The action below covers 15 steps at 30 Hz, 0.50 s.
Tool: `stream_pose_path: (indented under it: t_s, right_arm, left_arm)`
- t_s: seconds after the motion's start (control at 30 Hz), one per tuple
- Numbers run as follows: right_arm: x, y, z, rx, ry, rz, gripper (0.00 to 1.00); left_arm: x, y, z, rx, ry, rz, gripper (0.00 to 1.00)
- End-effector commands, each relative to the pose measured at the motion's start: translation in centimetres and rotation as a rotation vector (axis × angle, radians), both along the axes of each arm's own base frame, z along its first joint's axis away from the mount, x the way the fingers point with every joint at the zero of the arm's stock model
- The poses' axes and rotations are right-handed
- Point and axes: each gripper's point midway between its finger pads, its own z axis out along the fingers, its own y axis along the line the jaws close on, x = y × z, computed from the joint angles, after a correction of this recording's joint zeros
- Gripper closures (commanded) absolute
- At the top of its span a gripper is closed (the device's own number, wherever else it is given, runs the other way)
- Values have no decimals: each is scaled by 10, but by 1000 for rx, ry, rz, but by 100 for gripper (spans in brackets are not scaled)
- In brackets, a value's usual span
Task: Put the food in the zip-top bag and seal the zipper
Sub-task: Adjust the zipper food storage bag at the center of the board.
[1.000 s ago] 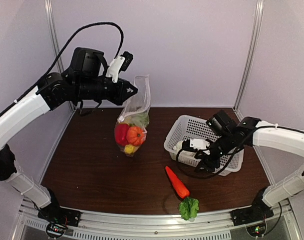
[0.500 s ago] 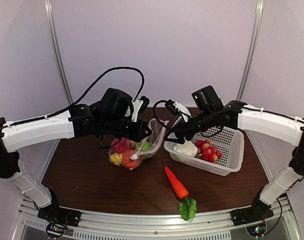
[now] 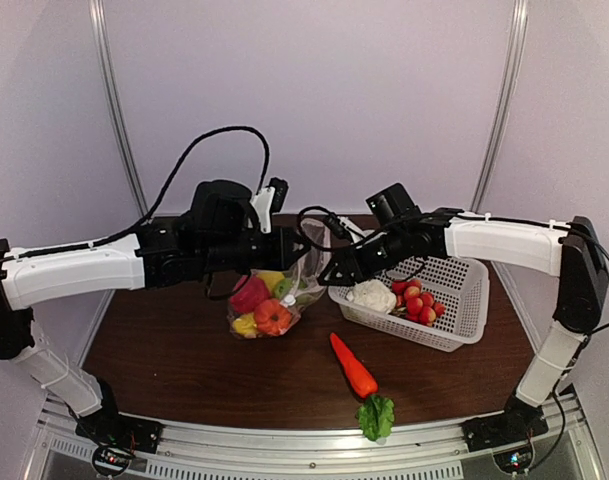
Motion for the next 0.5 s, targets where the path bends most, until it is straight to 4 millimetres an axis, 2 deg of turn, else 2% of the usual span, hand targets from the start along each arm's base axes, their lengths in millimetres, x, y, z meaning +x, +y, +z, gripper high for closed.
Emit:
stream_pose_path:
  t_s: [0.0, 0.1, 0.23, 0.47]
  right_arm:
    - [-5, 5, 8, 57, 28, 30, 52]
    - [-1, 3, 10, 52, 5, 7, 53]
    - [17, -4, 3, -10, -9, -57, 61]
    - [35, -18, 8, -82, -102, -120, 62]
  left_arm:
    - [3, -10, 10, -82, -17, 2, 100]
    - [3, -15, 6, -86, -10, -9, 100]
    - [3, -16, 1, -78, -2, -11, 100]
    - [3, -20, 6, -99, -16, -15, 100]
